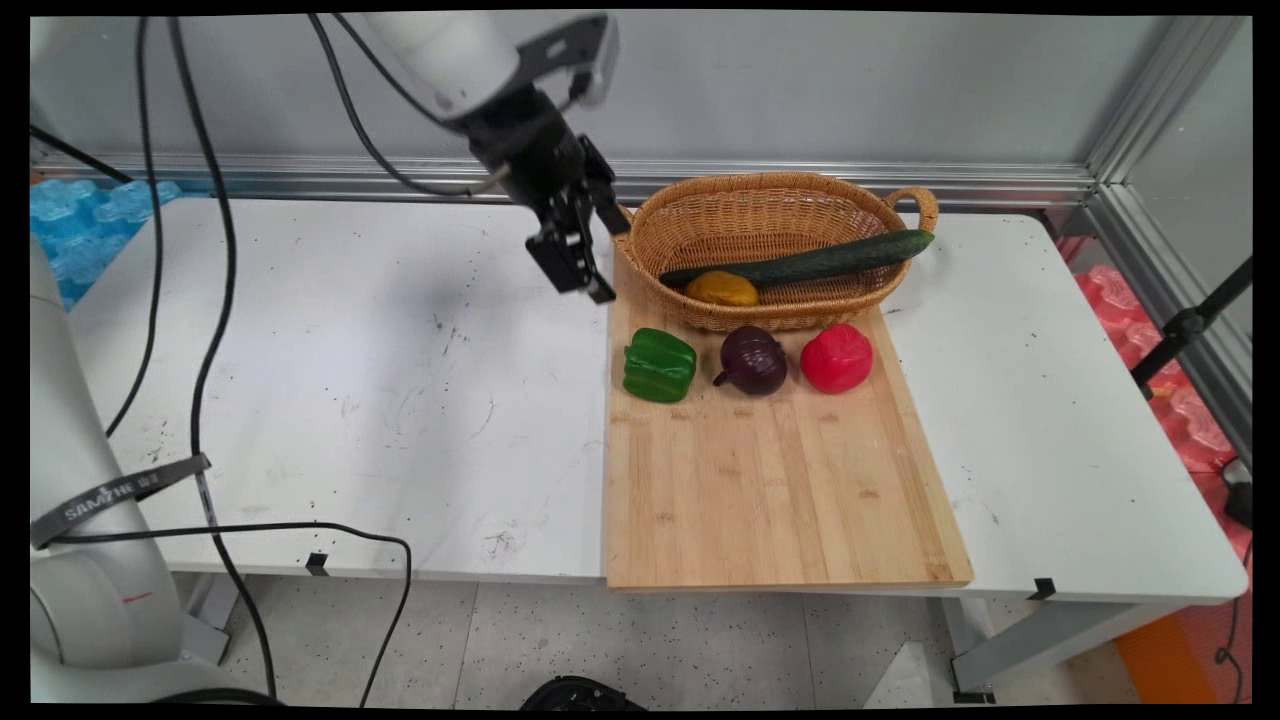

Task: Pick up the cucumber from the vegetable basket

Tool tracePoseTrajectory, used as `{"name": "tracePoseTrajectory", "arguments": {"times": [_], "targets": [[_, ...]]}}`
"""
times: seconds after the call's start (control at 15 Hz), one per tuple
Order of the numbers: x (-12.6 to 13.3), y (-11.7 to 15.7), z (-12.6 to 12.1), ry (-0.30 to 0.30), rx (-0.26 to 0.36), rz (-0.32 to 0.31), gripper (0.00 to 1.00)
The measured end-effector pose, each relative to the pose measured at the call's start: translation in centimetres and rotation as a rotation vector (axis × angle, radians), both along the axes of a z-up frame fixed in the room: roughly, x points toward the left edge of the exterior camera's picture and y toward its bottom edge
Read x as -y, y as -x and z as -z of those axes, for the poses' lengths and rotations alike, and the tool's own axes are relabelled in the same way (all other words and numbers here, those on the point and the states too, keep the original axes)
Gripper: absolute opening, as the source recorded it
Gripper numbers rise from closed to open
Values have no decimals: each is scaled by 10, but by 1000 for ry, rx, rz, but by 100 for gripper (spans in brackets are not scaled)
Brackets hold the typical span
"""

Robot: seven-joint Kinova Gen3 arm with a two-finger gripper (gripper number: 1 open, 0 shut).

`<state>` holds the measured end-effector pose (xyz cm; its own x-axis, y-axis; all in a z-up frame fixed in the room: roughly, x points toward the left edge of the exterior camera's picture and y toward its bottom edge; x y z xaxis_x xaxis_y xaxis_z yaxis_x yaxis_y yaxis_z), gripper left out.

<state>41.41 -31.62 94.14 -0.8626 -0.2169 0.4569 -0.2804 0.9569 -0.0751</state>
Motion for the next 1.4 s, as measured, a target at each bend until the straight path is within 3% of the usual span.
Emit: {"name": "tracePoseTrajectory", "arguments": {"times": [0.27, 0.6, 1.0, 1.4], "targets": [[6, -8, -30, 3, -58, -139, 100], [34, 4, -44, 29, -116, -242, 100], [81, 46, -28, 53, -145, -288, 100], [135, 104, 19, 49, -134, -261, 100]]}}
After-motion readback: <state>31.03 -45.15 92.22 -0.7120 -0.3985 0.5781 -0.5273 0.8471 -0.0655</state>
